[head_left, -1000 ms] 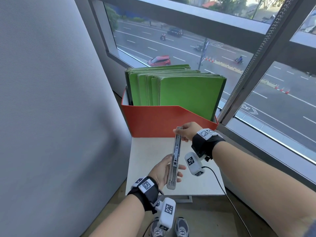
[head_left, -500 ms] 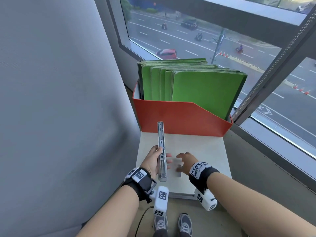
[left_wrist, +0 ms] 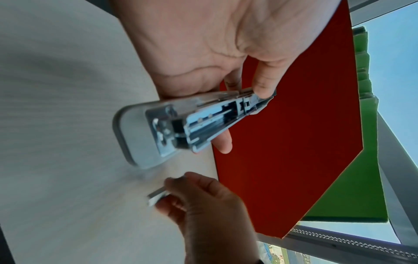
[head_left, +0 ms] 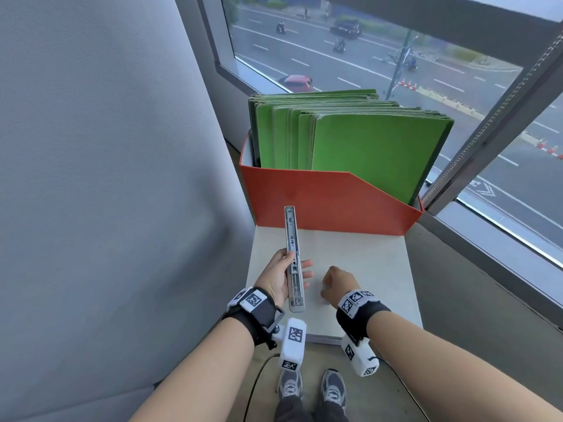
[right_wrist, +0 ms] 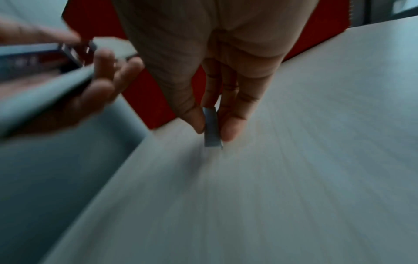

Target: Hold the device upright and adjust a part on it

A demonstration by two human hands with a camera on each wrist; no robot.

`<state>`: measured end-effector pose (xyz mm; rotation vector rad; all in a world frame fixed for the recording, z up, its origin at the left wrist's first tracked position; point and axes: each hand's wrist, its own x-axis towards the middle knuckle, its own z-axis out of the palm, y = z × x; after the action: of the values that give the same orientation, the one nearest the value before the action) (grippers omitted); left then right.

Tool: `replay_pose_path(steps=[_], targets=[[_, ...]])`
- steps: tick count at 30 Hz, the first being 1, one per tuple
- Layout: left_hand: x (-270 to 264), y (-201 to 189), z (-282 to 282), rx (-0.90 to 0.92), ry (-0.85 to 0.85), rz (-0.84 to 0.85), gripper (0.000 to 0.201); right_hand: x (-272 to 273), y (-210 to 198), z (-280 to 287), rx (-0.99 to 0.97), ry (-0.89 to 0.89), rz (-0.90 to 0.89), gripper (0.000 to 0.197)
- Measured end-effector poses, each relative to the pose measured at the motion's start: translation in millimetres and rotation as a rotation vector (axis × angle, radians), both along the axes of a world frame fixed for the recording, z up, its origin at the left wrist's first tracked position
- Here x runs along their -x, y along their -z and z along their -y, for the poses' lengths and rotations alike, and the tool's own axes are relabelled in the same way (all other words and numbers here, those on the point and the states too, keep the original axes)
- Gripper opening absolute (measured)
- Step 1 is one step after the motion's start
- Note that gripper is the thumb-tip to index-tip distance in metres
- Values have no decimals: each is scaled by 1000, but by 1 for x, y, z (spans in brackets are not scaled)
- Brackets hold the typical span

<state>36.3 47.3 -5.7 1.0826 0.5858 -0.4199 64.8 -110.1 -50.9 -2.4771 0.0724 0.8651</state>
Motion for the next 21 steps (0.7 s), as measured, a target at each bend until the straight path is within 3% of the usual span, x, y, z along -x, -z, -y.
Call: replay_pose_path(steps=[4,7,11,16,21], targets=[[-3,2,11,33,11,7,14,-15,-22,15,-160,236,61,12],[-8,2,27,52,45,7,16,-27,-54,29,-440,459,115,19],[-13,-1,53,46,99,3,22,-23,-95,36,-636,451,144,18],[-19,-6,77,41,154,24,24,-10,-108,40,-472,345,242,12],[-21,-5,84,44,167,20,17,-3,-108,47,-445,349,285,9]])
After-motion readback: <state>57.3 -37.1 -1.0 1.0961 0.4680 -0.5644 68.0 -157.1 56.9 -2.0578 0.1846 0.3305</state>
